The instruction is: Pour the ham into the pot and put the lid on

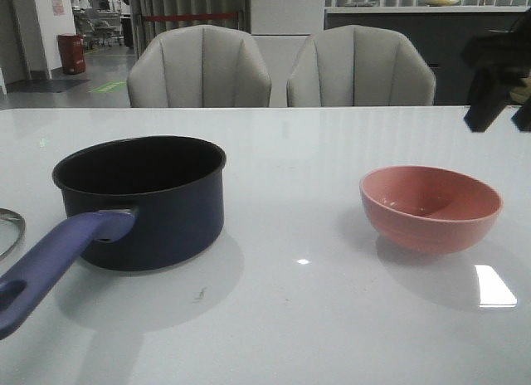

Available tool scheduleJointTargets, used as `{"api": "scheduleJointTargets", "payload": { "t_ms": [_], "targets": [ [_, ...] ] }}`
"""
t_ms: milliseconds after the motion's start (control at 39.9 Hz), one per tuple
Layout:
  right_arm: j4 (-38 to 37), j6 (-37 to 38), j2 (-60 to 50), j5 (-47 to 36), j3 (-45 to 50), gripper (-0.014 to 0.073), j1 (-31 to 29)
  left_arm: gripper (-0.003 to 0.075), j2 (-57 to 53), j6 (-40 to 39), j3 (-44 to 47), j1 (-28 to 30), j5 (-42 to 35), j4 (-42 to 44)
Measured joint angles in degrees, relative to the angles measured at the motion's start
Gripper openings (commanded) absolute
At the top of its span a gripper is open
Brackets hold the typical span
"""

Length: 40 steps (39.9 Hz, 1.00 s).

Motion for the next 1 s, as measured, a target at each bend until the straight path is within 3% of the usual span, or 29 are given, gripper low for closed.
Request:
{"api": "scheduleJointTargets", "payload": {
  "t_ms": [602,777,1003],
  "targets": [
    [0.0,-0.51,-44.91,-22.7,28.08,0.0473,12.66,0.0532,0.0,0.0,0.0,0.0,0.0,0.0],
    [0.0,-0.51,-61.2,-30.18,39.13,0.0473,13.62,0.0531,0.0,0.0,0.0,0.0,0.0,-0.1],
    [0.0,-0.62,-72.79,-31.01,51.04,0.0473,13.62,0.0532,0.0,0.0,0.0,0.0,0.0,-0.1]
  ]
}}
